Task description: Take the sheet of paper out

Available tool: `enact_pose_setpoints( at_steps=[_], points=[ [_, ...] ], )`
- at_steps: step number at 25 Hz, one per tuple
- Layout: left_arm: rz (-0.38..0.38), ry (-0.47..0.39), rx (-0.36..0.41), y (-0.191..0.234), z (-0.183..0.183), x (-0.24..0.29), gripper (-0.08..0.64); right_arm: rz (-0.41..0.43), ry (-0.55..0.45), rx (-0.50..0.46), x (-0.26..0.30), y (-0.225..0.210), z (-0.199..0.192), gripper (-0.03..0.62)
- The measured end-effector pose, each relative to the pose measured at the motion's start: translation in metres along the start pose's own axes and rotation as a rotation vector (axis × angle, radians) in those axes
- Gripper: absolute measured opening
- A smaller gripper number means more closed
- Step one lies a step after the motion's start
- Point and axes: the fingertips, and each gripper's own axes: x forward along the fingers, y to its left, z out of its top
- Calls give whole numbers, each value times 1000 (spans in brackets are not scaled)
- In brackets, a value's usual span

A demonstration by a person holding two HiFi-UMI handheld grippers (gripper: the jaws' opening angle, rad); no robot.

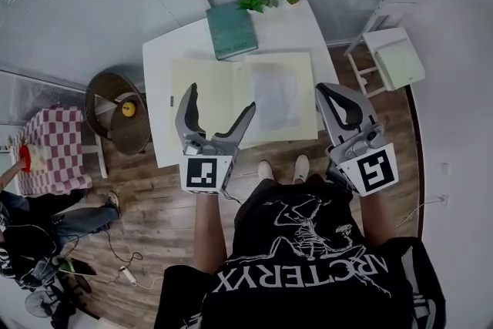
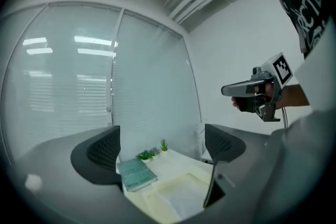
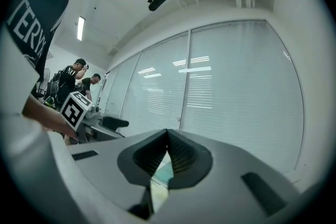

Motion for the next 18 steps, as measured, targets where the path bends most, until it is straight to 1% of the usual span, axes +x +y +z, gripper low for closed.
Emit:
enact_pose_setpoints(
  at_steps=[2,4,7,8,10,12,14,16,18],
  points=[
    [-57,54,-98,10,-37,17,486,0,6,-6,-1,0,-1,12],
    [-120,157,-250,16,-86,37,486,-4,8,-4,-3,-1,-2,12],
    [-222,325,-512,10,-160,64,486,-21,28,4,-9,-5,-7,12],
    [-248,379,-586,5,-183,72,486,-29,36,6,-12,-7,-9,12],
    [-286,487,-695,-5,-223,85,486,-53,49,14,-19,-13,-13,12],
    [-326,579,-779,-19,-255,96,486,-81,58,20,-26,-21,-16,12],
    [-354,649,-830,-32,-278,106,485,-109,61,23,-32,-29,-17,12],
    [-370,699,-832,-42,-294,113,485,-132,78,22,-40,-35,-21,12],
    [-385,727,-832,-49,-305,121,485,-153,105,25,-49,-39,-27,12]
  ],
)
